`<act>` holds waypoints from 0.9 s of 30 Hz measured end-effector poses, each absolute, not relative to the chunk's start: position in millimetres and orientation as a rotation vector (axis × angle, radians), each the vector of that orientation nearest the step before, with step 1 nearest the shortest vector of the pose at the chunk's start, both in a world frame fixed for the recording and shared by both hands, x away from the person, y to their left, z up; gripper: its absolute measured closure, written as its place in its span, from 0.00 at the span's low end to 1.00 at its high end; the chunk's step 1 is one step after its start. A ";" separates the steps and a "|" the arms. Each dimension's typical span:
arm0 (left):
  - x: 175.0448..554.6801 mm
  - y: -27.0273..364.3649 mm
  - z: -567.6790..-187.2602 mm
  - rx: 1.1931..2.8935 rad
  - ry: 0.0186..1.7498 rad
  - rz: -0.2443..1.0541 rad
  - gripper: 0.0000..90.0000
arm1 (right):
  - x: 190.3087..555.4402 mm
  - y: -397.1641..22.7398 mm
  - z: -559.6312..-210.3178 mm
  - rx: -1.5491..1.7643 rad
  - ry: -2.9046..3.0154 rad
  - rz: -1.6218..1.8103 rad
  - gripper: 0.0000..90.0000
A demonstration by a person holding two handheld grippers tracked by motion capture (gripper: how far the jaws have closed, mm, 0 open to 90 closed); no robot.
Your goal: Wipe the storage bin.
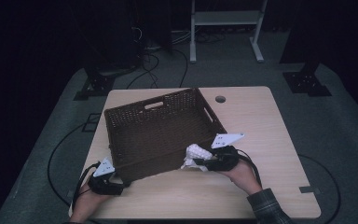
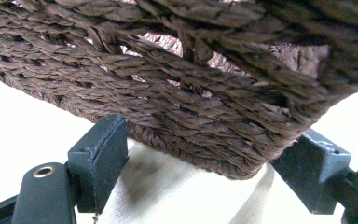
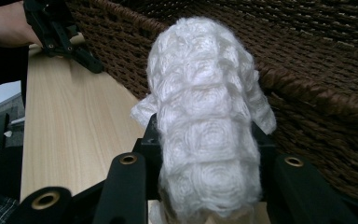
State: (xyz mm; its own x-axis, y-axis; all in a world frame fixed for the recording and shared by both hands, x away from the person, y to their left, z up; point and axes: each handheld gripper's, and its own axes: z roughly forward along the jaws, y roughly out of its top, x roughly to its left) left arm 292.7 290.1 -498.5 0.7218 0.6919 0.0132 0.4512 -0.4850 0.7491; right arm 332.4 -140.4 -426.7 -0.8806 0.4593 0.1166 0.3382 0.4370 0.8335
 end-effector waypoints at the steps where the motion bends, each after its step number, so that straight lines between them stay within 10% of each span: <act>1: 292.7 290.0 -498.6 2.163 0.862 0.405 0.23 | 332.5 -139.7 -427.5 0.714 2.555 1.436 0.68; 27: 292.7 290.0 -498.6 2.163 0.862 0.406 0.23 | 340.4 -126.5 -467.0 0.765 2.684 1.321 0.68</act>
State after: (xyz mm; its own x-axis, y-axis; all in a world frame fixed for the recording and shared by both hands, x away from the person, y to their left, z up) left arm 292.7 290.0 -498.6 0.7217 0.6921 0.0127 0.4511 -0.4842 0.7497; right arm 340.4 -126.5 -467.0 -0.8758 0.4537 0.1649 0.4075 0.5116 0.7564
